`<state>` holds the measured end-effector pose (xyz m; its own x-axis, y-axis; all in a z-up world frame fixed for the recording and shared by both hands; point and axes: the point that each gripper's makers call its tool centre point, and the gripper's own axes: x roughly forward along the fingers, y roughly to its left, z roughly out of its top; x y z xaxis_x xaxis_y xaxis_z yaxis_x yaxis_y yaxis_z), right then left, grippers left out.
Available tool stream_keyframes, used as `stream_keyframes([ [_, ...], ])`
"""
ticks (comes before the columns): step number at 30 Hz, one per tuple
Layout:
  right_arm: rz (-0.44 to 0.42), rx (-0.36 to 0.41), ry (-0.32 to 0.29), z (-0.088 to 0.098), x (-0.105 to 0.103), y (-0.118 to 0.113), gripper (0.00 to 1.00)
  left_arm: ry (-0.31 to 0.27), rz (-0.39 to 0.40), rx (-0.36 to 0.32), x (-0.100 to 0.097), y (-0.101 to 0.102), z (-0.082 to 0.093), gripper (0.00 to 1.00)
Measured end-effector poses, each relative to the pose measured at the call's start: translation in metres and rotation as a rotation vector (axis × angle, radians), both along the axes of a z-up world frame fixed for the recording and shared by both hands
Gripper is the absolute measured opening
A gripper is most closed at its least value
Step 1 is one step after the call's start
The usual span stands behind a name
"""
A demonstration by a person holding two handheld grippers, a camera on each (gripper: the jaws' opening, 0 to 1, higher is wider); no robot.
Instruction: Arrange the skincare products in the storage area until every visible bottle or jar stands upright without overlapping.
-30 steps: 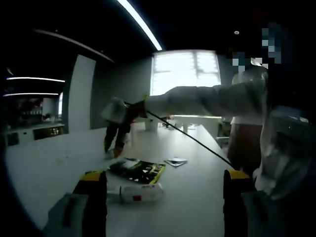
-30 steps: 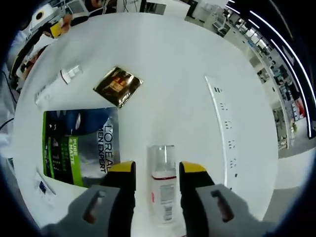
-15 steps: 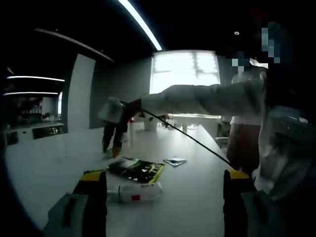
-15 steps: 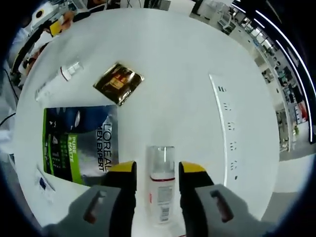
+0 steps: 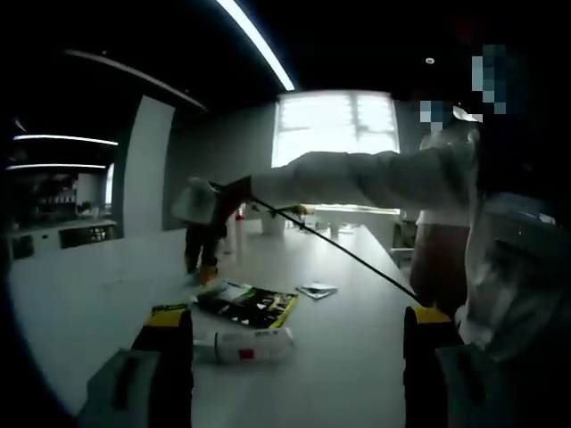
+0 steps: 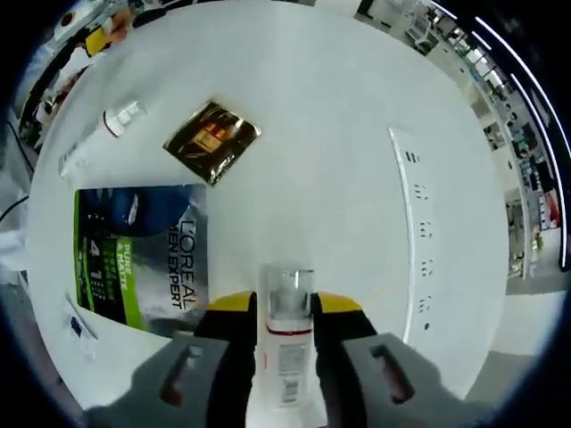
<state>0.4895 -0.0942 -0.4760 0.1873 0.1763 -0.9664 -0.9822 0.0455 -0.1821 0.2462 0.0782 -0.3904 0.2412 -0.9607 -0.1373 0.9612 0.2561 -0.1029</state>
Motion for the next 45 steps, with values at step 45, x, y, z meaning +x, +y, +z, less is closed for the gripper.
stream_keyframes([
  [45, -0.022, 0.043, -0.088, 0.0003, -0.0029, -0.0027, 0.15, -0.011, -0.006, -0.005, -0.0061, -0.0015, 0.0057, 1.0],
])
